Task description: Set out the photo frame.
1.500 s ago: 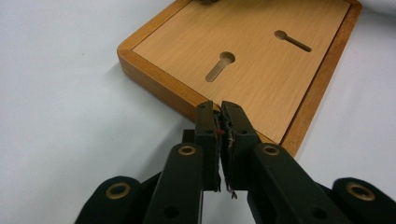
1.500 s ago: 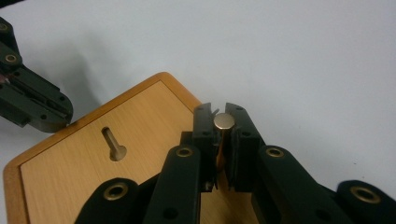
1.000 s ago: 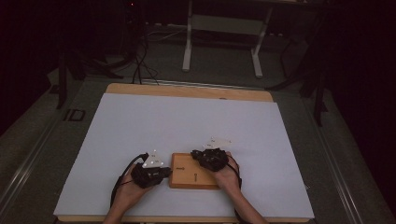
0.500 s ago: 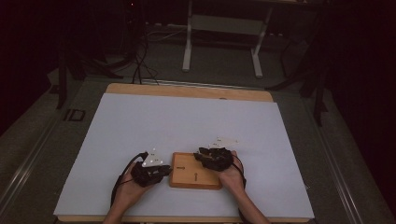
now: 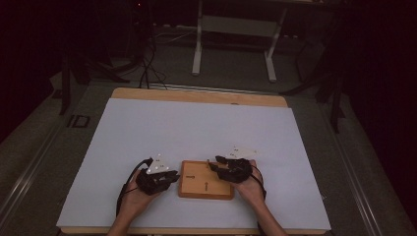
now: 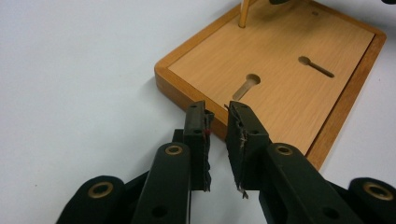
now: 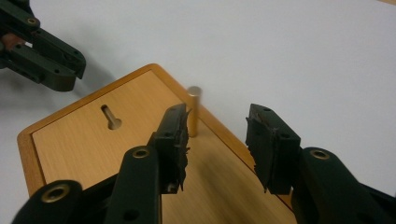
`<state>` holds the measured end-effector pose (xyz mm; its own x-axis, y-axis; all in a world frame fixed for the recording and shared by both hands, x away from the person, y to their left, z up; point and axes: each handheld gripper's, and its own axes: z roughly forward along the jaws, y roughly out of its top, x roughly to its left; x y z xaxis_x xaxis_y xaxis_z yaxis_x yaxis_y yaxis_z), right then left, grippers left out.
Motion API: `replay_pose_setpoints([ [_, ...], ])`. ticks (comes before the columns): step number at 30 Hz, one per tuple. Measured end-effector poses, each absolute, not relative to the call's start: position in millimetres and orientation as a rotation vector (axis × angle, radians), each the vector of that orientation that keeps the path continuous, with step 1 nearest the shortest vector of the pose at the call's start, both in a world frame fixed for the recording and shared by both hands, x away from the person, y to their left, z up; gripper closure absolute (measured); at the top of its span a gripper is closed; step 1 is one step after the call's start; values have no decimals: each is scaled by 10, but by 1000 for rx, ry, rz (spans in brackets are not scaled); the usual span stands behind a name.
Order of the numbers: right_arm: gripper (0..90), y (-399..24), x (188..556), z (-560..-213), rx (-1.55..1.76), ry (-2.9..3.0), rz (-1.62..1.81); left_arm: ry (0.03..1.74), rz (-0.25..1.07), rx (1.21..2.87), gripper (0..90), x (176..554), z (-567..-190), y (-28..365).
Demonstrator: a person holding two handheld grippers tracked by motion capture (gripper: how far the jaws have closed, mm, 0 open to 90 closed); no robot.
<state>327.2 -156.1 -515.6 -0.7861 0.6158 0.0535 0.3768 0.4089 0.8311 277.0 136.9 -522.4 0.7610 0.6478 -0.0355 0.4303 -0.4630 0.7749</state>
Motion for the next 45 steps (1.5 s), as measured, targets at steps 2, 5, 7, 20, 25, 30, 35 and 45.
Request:
replay_pose_setpoints([
  [2,577,-1577,3273,-5152,877,2399,1323,811,335,2123,767,2772,-5223,1371],
  [5,576,-1667,3284,-5126,916,2371,1333,818,332,2111,757,2774,-5220,1372],
  [7,575,-1698,3289,-5111,928,2357,1339,820,328,2110,750,2779,-5223,1370],
  [20,543,-1857,3260,-5075,960,2339,1352,822,290,2085,730,2821,-5219,1331],
  [25,535,-1907,3228,-5076,964,2332,1348,821,286,2068,722,2876,-5161,1311],
  [30,522,-1962,3192,-5106,961,2330,1331,828,274,2051,715,2949,-5123,1295],
  [35,521,-2014,3167,-5113,968,2312,1331,825,266,2060,690,3023,-5105,1232],
  [45,515,-2092,3140,-5119,970,2283,1349,776,208,2078,658,3159,-5077,1019],
])
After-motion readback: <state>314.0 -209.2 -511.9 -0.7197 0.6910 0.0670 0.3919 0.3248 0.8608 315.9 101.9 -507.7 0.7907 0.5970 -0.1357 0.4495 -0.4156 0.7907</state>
